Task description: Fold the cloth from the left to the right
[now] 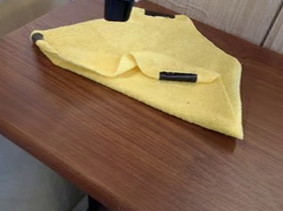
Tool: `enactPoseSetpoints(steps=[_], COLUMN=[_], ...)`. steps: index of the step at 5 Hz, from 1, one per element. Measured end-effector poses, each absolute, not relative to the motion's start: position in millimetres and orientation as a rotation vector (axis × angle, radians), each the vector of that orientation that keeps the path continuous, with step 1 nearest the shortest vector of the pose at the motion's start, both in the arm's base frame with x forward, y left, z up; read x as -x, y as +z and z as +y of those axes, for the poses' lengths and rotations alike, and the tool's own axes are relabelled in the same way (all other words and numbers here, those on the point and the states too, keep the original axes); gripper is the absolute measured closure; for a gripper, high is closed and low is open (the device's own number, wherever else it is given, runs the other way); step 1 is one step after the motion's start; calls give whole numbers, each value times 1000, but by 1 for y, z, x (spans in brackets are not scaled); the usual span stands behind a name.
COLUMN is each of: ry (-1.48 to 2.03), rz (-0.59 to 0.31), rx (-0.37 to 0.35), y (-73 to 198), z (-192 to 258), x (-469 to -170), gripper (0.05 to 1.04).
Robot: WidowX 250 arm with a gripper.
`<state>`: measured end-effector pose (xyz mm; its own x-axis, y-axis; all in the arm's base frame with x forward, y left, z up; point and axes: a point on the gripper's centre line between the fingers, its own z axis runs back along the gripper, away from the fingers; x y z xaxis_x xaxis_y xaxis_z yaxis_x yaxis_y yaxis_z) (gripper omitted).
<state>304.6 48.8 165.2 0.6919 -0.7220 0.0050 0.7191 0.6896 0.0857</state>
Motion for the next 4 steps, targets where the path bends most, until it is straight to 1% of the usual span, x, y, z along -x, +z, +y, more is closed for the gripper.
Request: enactPoseSetpoints(steps=[1,2,3,4], ry=[-804,-729,-652,-562], rz=[-11,-17,-19,6], rx=[-62,-101,-125,-105], y=[155,154,150,134], z=[49,68,93,120], x=[-305,-305,-304,-302], gripper=[82,82,82,82])
